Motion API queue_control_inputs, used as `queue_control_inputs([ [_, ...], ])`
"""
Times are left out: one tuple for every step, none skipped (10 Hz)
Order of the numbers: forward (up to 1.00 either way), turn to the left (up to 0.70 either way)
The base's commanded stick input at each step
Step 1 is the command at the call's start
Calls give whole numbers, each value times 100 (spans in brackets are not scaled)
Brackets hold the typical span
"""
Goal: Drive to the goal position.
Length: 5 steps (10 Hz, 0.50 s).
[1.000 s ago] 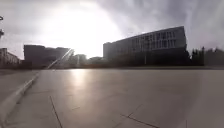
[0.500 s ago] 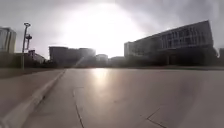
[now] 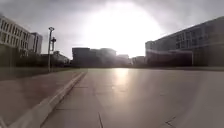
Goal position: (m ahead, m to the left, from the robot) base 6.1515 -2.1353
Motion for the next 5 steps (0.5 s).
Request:
queue_control_inputs([
  [70, 0],
  [70, 0],
  [70, 0],
  [70, 0],
  [70, 0],
])
